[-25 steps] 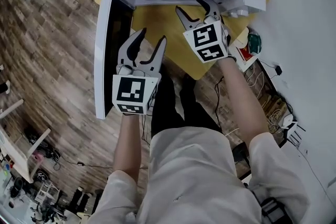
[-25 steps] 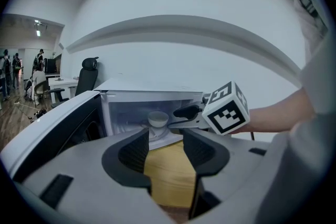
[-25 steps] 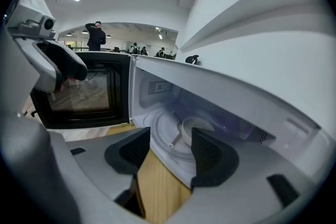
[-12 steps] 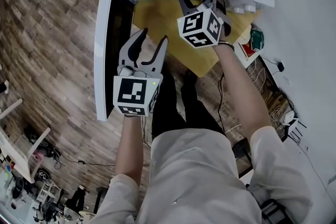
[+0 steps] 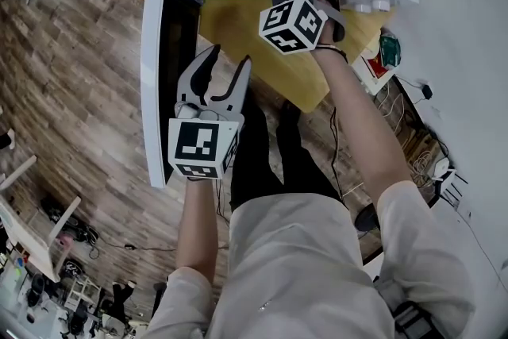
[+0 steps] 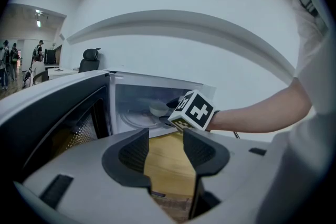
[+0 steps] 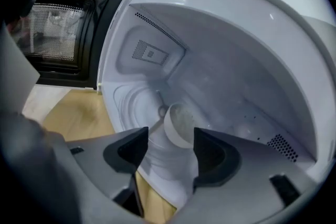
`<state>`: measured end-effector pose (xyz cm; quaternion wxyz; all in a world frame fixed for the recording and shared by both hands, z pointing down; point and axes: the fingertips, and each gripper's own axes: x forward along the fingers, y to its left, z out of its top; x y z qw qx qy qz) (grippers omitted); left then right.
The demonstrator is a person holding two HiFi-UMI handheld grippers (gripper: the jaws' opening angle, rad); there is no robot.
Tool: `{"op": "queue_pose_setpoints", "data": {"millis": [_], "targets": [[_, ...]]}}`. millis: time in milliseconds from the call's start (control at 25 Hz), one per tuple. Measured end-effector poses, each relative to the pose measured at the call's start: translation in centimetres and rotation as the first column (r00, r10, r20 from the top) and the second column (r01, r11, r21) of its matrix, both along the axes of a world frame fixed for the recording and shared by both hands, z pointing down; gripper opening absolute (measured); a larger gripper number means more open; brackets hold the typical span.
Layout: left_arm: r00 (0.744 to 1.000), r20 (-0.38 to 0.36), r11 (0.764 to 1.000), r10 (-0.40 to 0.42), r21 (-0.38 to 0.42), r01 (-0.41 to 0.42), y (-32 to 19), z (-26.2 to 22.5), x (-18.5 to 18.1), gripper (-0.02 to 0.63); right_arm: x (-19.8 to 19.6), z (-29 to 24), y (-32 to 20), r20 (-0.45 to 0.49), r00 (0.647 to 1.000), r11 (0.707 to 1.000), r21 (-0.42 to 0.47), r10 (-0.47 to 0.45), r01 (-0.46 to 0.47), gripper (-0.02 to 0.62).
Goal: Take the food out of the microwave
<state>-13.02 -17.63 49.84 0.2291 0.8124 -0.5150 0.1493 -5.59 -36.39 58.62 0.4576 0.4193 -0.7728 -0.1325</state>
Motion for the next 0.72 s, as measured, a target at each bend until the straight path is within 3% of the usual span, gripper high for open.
{"op": "queue_pose_setpoints", "data": {"millis": [480,720], "targets": [[1.0,0.004,1.0,0.018,-0.022,-0.018,-0.5,0.4,0.1,0.183,0.2,1.0,-2.6,-0.171,0.984,0.993,0.119,0.038,-0.018,0.256],[1.0,0.005,0.999,0.026,-0.027,-0.026,-0.6,0.5,0.5,0.183,0.3,1.7,-3.1,-0.216,0.975,0.991,0.134,0.046,-0.017,0.241]]}}
